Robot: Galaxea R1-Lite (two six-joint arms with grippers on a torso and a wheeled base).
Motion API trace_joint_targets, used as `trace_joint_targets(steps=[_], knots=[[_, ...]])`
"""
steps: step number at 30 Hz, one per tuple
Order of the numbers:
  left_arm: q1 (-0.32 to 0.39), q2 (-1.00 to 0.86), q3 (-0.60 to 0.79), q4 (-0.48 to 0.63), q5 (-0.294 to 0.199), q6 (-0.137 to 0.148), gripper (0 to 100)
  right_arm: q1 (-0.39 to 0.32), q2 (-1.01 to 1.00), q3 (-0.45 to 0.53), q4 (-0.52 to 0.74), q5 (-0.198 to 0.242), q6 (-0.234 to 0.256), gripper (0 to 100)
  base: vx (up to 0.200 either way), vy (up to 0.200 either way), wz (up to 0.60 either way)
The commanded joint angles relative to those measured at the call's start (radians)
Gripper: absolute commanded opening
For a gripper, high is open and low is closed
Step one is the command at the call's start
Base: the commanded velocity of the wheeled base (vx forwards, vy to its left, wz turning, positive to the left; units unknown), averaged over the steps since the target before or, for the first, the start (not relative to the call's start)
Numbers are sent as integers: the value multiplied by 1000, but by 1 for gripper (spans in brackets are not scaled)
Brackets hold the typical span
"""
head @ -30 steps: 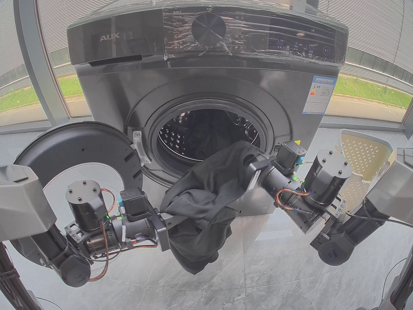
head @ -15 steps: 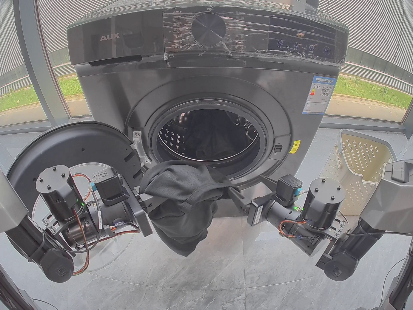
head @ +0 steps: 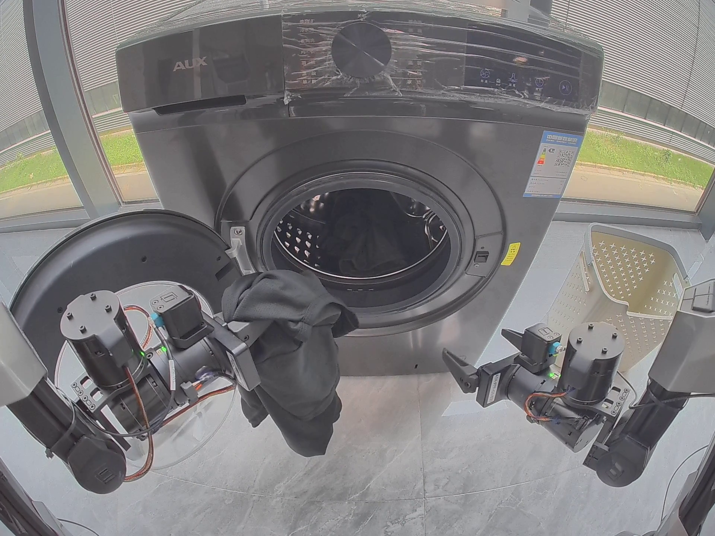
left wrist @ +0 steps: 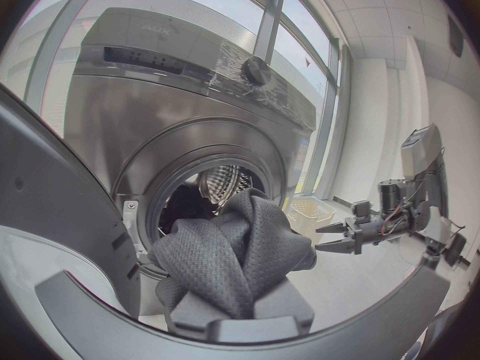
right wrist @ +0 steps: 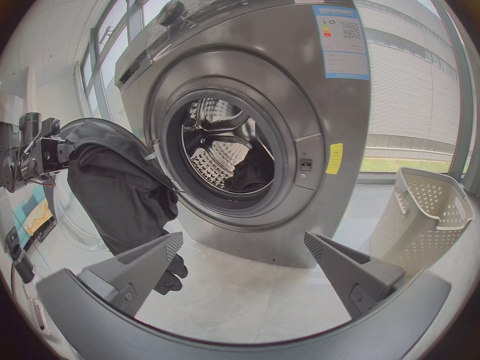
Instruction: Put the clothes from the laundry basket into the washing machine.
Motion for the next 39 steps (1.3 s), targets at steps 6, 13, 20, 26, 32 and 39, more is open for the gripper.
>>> trace_joint_targets(steps=[6,13,20,26,32,39], knots=[[-10,56,7,-1,101,82,0,-30,-8,20,-1,-5,1,100,0,0,0],[-17,87,-2,-1,102,76,0,-22,-6,15,-1,-5,1,100,86,0,0],[-18,133,-2,-2,113,78,0,-21,-8,15,-1,-5,2,100,171,0,0],[-30,150,-2,-2,125,78,0,-21,-9,17,-2,-4,2,100,33,0,0],[-44,172,-4,-4,127,75,0,-17,-11,15,-2,-4,2,100,200,0,0],[-64,176,-4,-4,145,75,0,-17,-9,17,-1,-2,2,100,57,0,0]])
